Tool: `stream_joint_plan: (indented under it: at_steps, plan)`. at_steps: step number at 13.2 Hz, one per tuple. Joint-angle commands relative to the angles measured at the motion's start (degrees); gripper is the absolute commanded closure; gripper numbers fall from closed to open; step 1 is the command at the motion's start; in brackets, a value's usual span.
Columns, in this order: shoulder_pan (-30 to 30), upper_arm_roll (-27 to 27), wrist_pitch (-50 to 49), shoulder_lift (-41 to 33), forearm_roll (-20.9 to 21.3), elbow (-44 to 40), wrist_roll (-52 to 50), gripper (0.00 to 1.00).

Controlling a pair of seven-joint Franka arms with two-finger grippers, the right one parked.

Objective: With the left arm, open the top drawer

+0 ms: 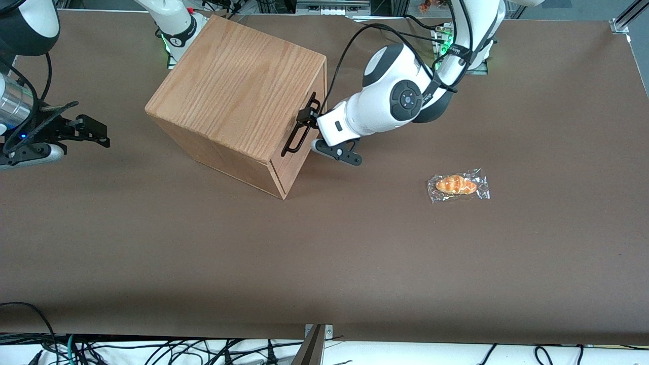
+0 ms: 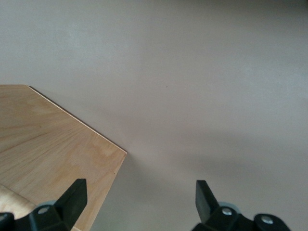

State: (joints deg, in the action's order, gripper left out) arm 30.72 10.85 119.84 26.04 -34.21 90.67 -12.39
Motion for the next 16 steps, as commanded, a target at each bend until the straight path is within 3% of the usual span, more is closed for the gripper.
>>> stream_joint_plan:
  at_steps: [1,12,16]
  plan:
    - [1.70,-0.92,0.22,1.99,-0.42,-1.72,-0.61,0.00]
    - [1.09,-1.53,1.62,4.02,2.13,-1.55,-0.44,0.00]
    - [-0.83,-2.06,1.45,4.28,6.26,-1.55,-0.18,0.00]
